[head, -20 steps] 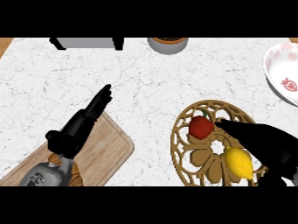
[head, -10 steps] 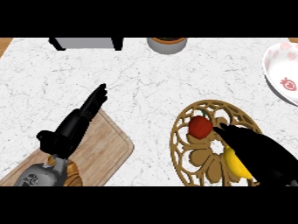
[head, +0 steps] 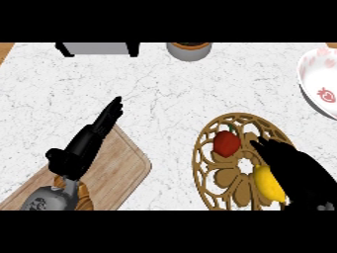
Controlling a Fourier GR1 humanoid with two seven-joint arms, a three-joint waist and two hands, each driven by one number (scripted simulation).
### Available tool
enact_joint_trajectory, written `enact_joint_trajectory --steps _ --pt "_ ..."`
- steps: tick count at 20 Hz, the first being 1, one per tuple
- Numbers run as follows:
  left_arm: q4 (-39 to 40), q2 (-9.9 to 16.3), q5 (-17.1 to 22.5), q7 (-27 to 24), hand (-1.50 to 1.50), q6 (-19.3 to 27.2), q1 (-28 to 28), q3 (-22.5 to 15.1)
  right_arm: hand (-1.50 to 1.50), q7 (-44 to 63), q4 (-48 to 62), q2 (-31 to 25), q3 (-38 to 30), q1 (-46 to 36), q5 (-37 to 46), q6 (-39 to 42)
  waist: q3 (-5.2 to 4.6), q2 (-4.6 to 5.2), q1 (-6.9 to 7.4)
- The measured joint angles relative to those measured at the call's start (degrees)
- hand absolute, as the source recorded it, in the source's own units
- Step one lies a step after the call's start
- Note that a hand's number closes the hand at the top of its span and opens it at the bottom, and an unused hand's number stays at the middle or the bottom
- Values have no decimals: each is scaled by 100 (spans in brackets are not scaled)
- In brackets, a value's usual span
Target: Pick the lemon from the placemat and place it in the bowl
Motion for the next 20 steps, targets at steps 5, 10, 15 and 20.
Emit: enact_joint_trajectory --steps 5,10,15,20 --pt "-25 -54 -70 58 0 -116 -45 136 -150 -281 508 333 -225 66 316 178 1 3 13" --pt "-27 -193 -187 52 0 -210 14 205 -150 -679 869 656 -437 196 736 303 0 3 12" --pt "-198 -211 -197 203 0 -378 60 327 150 -1284 1133 850 -698 321 1060 268 0 1 9" --pt "-96 -384 -374 181 0 -322 -17 317 150 -1945 1336 984 -728 296 1539 -33 -3 0 6"
